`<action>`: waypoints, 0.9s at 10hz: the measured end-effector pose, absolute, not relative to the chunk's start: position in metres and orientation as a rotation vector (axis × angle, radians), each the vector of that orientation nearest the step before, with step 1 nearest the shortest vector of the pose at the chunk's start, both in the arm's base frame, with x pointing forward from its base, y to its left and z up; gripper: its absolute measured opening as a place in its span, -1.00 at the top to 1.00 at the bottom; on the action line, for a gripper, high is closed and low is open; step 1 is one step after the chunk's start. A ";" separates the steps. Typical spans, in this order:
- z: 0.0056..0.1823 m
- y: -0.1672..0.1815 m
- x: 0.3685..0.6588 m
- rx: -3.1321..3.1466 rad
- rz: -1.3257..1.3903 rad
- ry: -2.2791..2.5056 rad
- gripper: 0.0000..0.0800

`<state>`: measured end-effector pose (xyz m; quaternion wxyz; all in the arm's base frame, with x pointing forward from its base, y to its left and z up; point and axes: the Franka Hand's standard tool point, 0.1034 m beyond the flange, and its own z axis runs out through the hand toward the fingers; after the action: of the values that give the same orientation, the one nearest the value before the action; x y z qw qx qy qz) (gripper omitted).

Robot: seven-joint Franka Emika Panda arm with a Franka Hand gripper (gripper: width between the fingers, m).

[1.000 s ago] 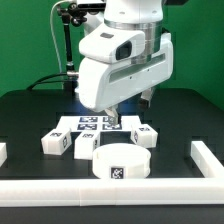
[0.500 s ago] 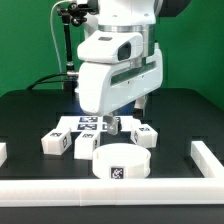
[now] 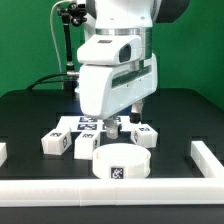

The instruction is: Assemble stool

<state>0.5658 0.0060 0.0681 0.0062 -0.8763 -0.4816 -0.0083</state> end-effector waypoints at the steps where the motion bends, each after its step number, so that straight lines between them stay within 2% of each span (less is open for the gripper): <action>1: 0.065 0.005 0.567 -2.673 -0.089 -1.666 -0.62; 7: 0.059 0.004 0.562 -2.560 -0.086 -1.838 -0.62; 9: 0.049 0.008 0.557 -2.496 -0.099 -1.929 -0.62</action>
Offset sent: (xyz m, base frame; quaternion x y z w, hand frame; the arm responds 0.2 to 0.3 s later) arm -0.0086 0.0112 -0.0052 -0.0061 0.0600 -0.1111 0.9920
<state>0.5571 0.0077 0.0494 -0.0070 -0.7909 -0.6111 -0.0315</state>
